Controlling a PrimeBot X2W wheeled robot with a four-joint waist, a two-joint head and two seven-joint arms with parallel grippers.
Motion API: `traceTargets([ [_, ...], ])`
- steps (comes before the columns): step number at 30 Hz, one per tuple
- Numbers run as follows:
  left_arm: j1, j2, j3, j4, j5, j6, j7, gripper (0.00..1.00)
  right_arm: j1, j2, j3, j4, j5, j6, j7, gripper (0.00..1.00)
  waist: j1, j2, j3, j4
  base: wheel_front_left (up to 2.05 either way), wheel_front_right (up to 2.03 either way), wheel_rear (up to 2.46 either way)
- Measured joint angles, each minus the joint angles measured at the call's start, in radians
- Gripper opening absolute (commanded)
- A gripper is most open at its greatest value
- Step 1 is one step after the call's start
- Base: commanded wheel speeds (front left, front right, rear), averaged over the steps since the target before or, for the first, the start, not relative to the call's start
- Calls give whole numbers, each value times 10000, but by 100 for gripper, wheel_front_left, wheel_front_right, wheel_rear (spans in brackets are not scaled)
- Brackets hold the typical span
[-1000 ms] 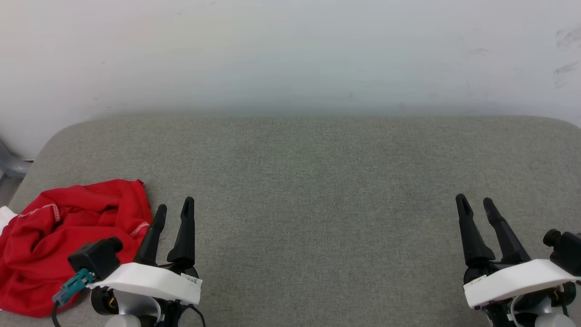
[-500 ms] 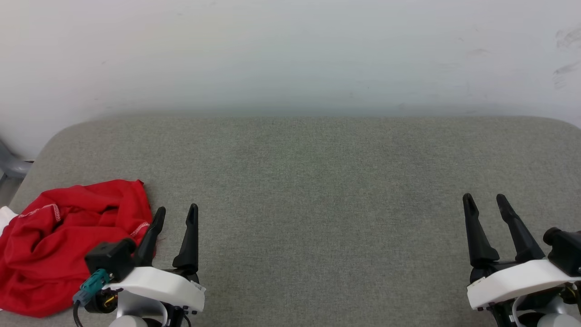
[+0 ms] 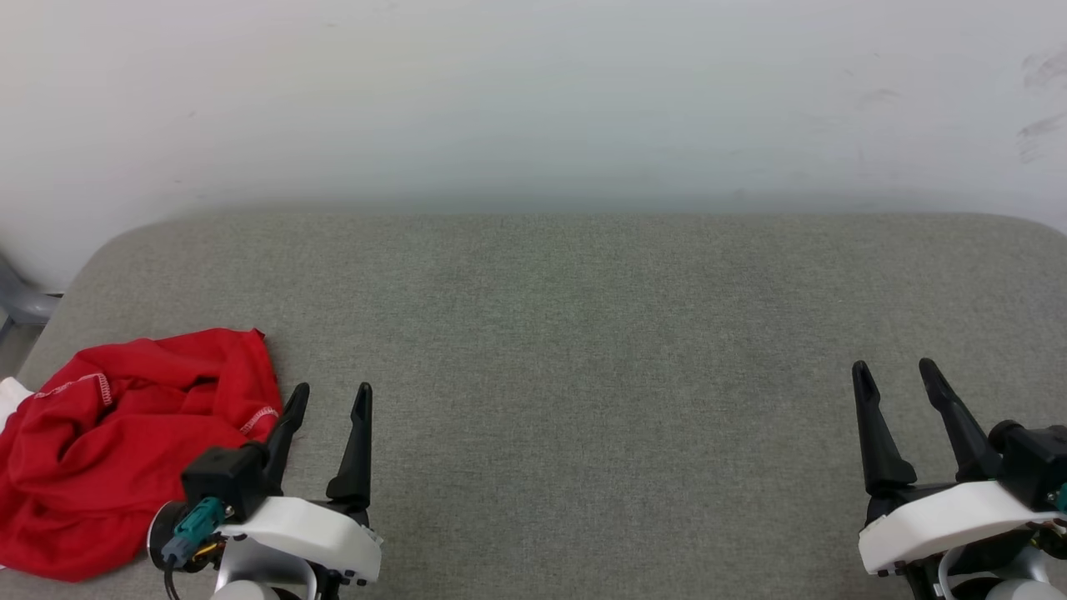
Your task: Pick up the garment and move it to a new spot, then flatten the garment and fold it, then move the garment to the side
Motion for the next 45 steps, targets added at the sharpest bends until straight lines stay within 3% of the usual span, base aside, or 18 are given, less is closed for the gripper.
traceTargets([
  [26,-227,-117,-90,410,1112,-222,-535,100,150,10,-259,-328,-1191,0,-77,100,0,0,43,171,0,0,0],
  [35,-345,-173,278,460,1400,-215,-706,100,233,10,-257,-485,-1628,0,-161,100,1,0,37,961,0,0,0],
  [45,-359,-142,871,454,1402,-113,-734,100,244,12,33,-531,-1471,0,-194,100,0,0,34,2405,0,0,0],
])
